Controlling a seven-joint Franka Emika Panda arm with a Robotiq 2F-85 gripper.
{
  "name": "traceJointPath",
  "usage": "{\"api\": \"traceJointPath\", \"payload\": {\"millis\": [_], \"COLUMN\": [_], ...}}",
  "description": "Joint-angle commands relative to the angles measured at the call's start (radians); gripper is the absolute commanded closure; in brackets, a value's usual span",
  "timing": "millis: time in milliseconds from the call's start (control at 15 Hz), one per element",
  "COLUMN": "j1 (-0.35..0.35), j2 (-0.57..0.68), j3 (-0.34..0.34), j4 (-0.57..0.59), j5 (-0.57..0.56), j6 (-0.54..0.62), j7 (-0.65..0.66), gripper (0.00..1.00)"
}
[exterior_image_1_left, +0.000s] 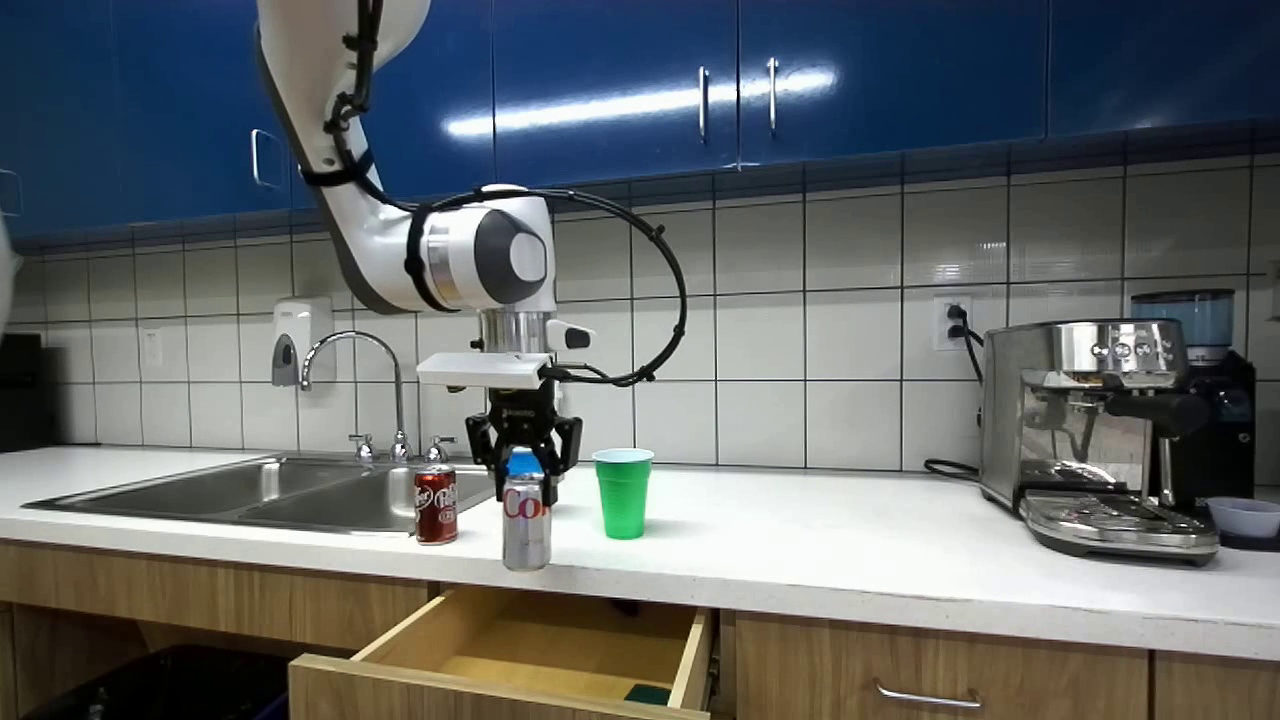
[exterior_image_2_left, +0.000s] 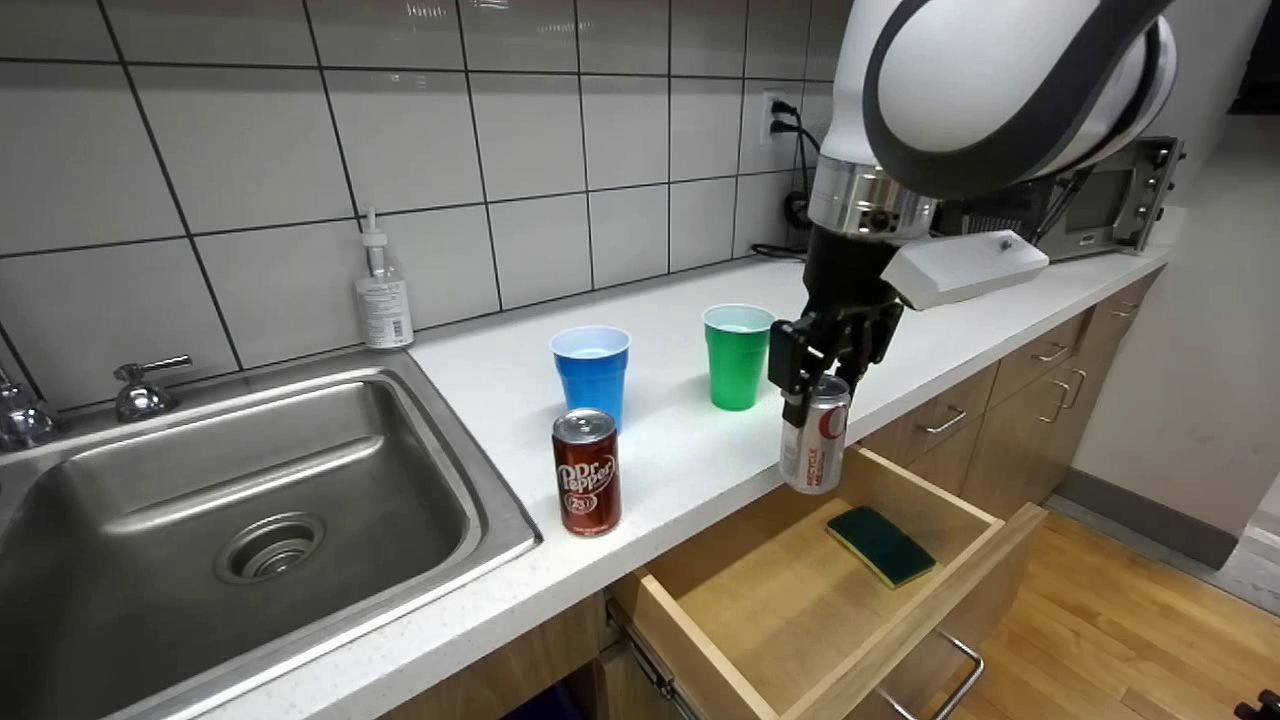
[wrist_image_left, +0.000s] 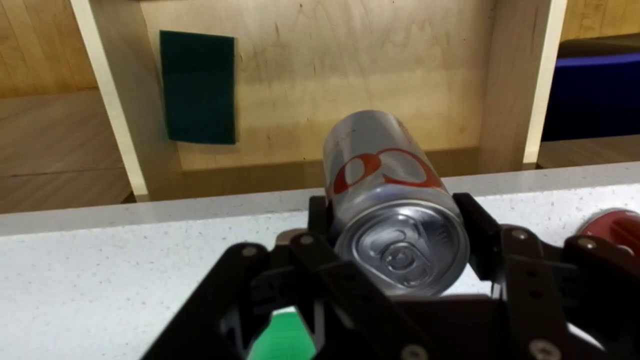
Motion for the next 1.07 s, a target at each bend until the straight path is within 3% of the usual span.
{"api": "traceJointPath", "payload": {"millis": [0, 1000], "j1": [-0.018, -0.003], "j2": [-0.032, 0.215], "j3": [-0.006, -0.038], "j4": [-0.054, -0.031], "j5": [-0.015, -0.025], "j6": [0.015, 0.276], "j7": [0.005, 0.081], "gripper": [0.62, 0.62]}}
